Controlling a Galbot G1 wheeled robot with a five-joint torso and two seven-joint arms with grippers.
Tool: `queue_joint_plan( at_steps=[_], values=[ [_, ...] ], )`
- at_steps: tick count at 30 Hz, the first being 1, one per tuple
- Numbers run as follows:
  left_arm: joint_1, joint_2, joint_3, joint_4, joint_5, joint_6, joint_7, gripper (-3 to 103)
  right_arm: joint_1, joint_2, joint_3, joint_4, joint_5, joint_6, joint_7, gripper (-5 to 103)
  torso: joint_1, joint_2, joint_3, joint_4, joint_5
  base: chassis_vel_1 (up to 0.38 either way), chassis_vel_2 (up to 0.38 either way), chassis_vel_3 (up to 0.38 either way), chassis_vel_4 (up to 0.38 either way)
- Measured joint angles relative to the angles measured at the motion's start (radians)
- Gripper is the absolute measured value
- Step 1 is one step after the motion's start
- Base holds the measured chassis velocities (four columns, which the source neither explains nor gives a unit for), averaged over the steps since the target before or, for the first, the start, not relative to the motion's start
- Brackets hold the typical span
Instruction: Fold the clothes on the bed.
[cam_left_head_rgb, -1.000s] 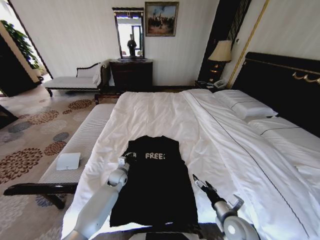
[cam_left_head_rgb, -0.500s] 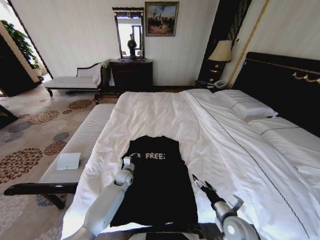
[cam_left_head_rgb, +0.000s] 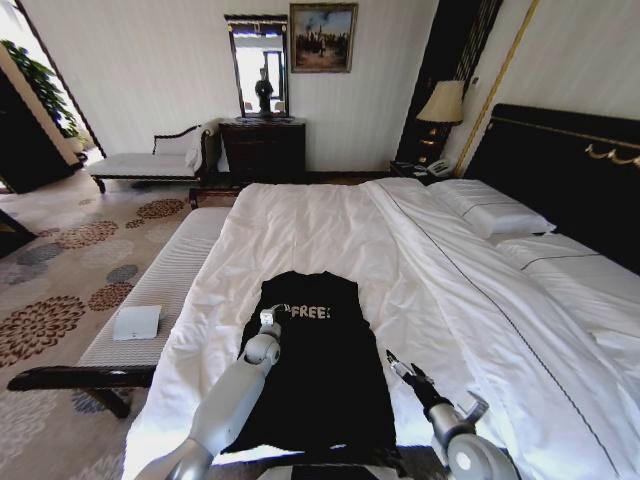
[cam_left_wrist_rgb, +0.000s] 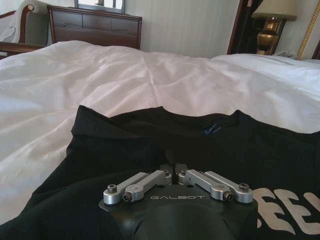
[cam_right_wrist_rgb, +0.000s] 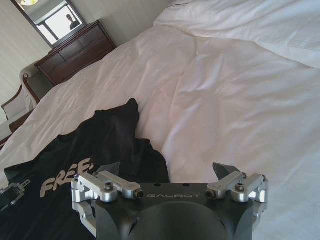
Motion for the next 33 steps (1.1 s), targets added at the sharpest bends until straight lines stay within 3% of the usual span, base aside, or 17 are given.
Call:
queue_joint_plan(
  at_steps=[3,5,7,9,12,15,16,17,19,22,23,25,28,31,33],
  values=[
    [0.0,0.006,0.007,-0.001,-0.004,0.013,-0.021,-1,0.001,0.0,0.0,0.0,0.001,0.0,0.0,100,0.0,0.0,0.0,-0.0001,0.0,0.0,0.0,0.0,0.0],
    [0.008,0.024,0.014,-0.02,-0.005,0.017,-0.02,8,0.001,-0.001,0.0,0.001,0.001,0.0,0.0,100,0.0,0.0,0.0,0.0,0.0,0.0,0.0,0.0,0.0],
    [0.012,0.032,0.018,-0.03,-0.004,0.019,-0.018,8,0.001,-0.001,0.0,0.001,0.001,0.0,-0.001,100,0.0,0.0,0.0,0.0001,0.0,0.0,0.0,0.0,0.0],
    [0.021,0.048,0.026,-0.052,0.0,0.021,-0.013,19,0.001,-0.001,-0.001,0.002,0.001,0.001,-0.001,100,0.0,0.0,0.0,0.0,0.0,0.0,0.0,0.0,0.0],
    [0.033,0.071,0.039,-0.081,0.008,0.021,-0.009,24,0.001,0.001,-0.004,0.003,0.001,0.001,-0.002,100,0.0,0.0,0.0,-0.0001,-0.0001,0.0,0.0,0.0,0.0],
    [0.057,0.099,0.045,-0.127,0.016,0.021,-0.008,41,0.004,0.003,-0.011,0.003,0.0,0.001,-0.002,100,0.0,0.0,0.0,0.0001,-0.0001,0.0,0.0,0.0,0.0],
    [0.063,0.105,0.046,-0.137,0.016,0.021,-0.008,41,0.004,0.003,-0.012,0.003,-0.001,0.001,-0.002,100,0.0,0.0,0.0,0.0001,-0.0001,0.0,0.0,0.0,0.0],
    [0.075,0.118,0.045,-0.162,0.013,0.021,-0.009,53,0.004,0.004,-0.014,0.003,-0.003,0.001,-0.002,100,0.0,0.0,0.0,0.0,-0.0001,0.0,0.0,0.0,0.0],
    [0.085,0.128,0.041,-0.178,0.008,0.021,-0.009,53,0.003,0.004,-0.016,0.003,-0.005,0.001,-0.002,100,0.0,0.0,0.0,-0.0001,-0.0002,0.0,0.0,0.0,0.0],
    [0.105,0.154,-0.005,-0.206,-0.033,0.016,-0.009,69,0.0,0.007,-0.017,0.007,-0.008,0.001,-0.004,100,0.0,0.0,0.0,0.0001,-0.0002,0.0,0.0,0.0,0.0],
    [0.105,0.154,-0.005,-0.206,-0.033,0.016,-0.009,69,0.0,0.007,-0.017,0.007,-0.008,0.001,-0.004,100,0.0,0.0,0.0,0.0001,-0.0002,0.0,0.0,0.0,0.0],
    [0.105,0.163,-0.043,-0.205,-0.081,0.015,-0.01,74,-0.002,0.007,-0.016,0.008,-0.008,0.001,-0.005,100,0.0,0.0,0.0,0.0001,-0.0002,0.0,0.0,0.0,0.0],
    [0.094,0.186,-0.089,-0.207,-0.167,0.021,-0.011,90,-0.004,0.005,-0.014,0.008,-0.008,0.002,-0.007,100,0.0,0.0,0.0,0.0,-0.0003,0.0,0.0,0.0,0.0],
    [0.086,0.194,-0.105,-0.212,-0.213,0.028,-0.007,95,-0.004,0.005,-0.014,0.008,-0.008,0.002,-0.007,100,0.0,0.0,0.0,0.0,-0.0001,0.0,0.0,0.0,0.0],
    [0.063,0.194,-0.131,-0.199,-0.293,0.045,-0.007,100,-0.004,0.007,-0.015,0.008,-0.01,0.002,-0.007,100,0.0,0.0,0.0,0.0,-0.0002,0.0,0.0,0.0,0.0]
  ],
)
